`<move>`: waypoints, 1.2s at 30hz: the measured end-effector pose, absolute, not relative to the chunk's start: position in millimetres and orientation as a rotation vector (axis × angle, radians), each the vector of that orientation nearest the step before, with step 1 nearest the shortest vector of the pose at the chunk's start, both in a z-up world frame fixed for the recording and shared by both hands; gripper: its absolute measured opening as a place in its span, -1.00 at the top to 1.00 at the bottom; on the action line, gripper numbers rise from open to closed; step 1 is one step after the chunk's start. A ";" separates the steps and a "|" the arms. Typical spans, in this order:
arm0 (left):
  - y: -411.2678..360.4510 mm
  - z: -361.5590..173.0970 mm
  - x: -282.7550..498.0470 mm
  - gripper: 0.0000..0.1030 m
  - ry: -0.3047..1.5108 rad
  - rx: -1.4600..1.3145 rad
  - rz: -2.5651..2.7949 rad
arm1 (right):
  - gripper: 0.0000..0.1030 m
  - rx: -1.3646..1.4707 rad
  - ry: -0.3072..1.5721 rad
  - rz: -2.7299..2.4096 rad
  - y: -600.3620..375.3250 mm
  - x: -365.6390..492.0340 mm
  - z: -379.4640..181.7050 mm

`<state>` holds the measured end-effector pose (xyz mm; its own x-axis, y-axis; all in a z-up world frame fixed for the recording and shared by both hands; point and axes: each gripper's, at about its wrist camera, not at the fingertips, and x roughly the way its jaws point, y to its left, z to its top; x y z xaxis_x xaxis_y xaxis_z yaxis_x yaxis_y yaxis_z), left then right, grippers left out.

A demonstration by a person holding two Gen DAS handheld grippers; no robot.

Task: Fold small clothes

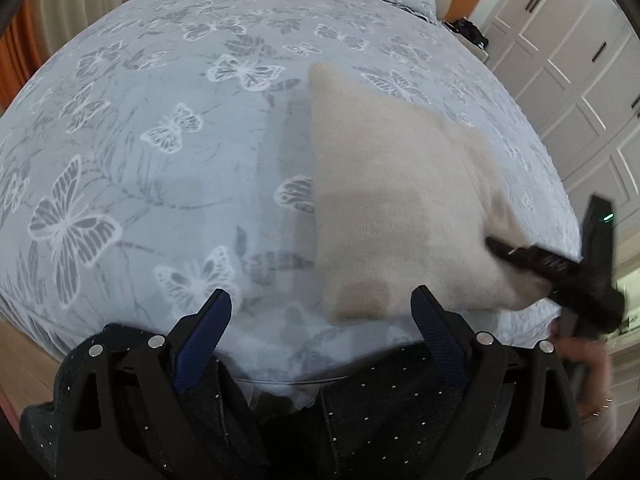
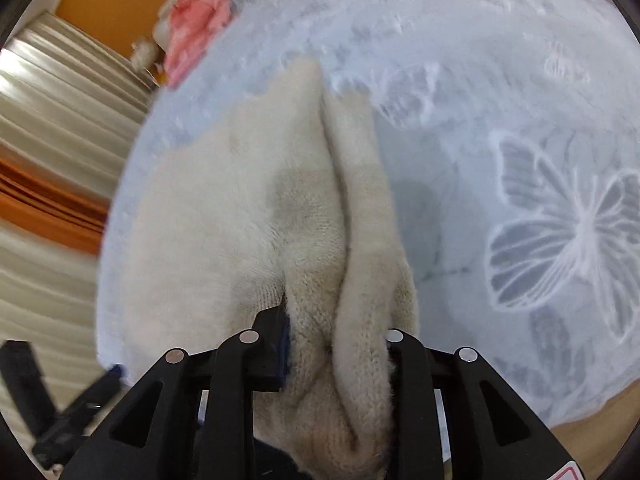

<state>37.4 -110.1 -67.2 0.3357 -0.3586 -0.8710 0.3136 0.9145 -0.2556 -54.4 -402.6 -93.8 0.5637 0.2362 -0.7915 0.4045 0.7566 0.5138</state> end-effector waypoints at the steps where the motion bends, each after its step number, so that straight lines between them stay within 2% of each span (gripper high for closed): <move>1: -113.0 -66.2 37.7 -0.73 1.140 -0.026 -0.437 | 0.51 0.730 0.975 -0.108 -402.4 -56.7 -87.5; 6: -130.0 -61.5 38.1 -0.73 1.106 0.039 -0.451 | 0.39 0.669 0.982 -0.118 -394.8 -57.6 -70.7; 11: -140.7 -61.0 38.8 -0.73 1.099 0.068 -0.459 | -0.02 0.527 0.970 -0.189 -388.8 -49.6 -35.6; 13: -143.7 -62.9 39.9 -0.74 1.108 0.074 -0.459 | -0.12 0.498 0.943 -0.192 -387.5 -51.9 -27.0; 18: -149.8 -67.3 40.6 -0.74 1.108 0.092 -0.469 | -0.22 0.600 0.970 -0.090 -403.2 -23.4 -40.0; 21: -160.2 -75.6 41.3 -0.73 1.121 0.151 -0.504 | -0.21 0.647 1.022 -0.070 -410.4 -2.1 -63.0; 22: -166.6 -82.0 41.9 -0.71 1.125 0.200 -0.537 | 0.21 0.678 1.041 -0.032 -412.0 7.6 -73.2; 23: -170.1 -87.2 42.4 -0.40 1.128 0.239 -0.542 | 0.79 0.694 1.050 -0.008 -411.1 11.4 -76.6; 24: -173.5 -93.6 44.0 -0.16 1.145 0.274 -0.551 | 0.79 0.710 1.051 0.014 -411.2 15.5 -75.7; 27: -169.6 -97.6 52.9 -0.17 1.190 0.223 -0.557 | 0.82 0.702 0.908 0.049 -417.0 8.5 -36.4; 29: -169.5 -99.4 55.9 -0.25 1.196 0.216 -0.560 | 0.83 0.707 0.851 0.037 -428.5 -0.7 -28.7; 32: -175.2 -105.9 59.6 -0.43 1.211 0.226 -0.543 | 0.79 0.634 1.082 -0.078 -437.3 11.1 -95.0; 33: -177.6 -108.2 61.0 -0.51 1.221 0.221 -0.537 | 0.79 0.666 1.071 -0.069 -439.0 8.1 -103.6; 34: -178.4 -108.2 61.4 -0.53 1.224 0.221 -0.529 | 0.73 0.710 1.030 -0.059 -442.5 3.4 -96.5; 36: -174.5 -100.0 60.2 -0.51 1.214 0.189 -0.563 | 0.47 0.740 0.976 -0.077 -447.5 -4.5 -77.8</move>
<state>60.2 -174.5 -100.0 0.2330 -0.3088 -0.9222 0.5050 0.8488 -0.1566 -4.5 -447.5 -77.8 0.5779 0.2592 -0.7738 0.3772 0.7560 0.5350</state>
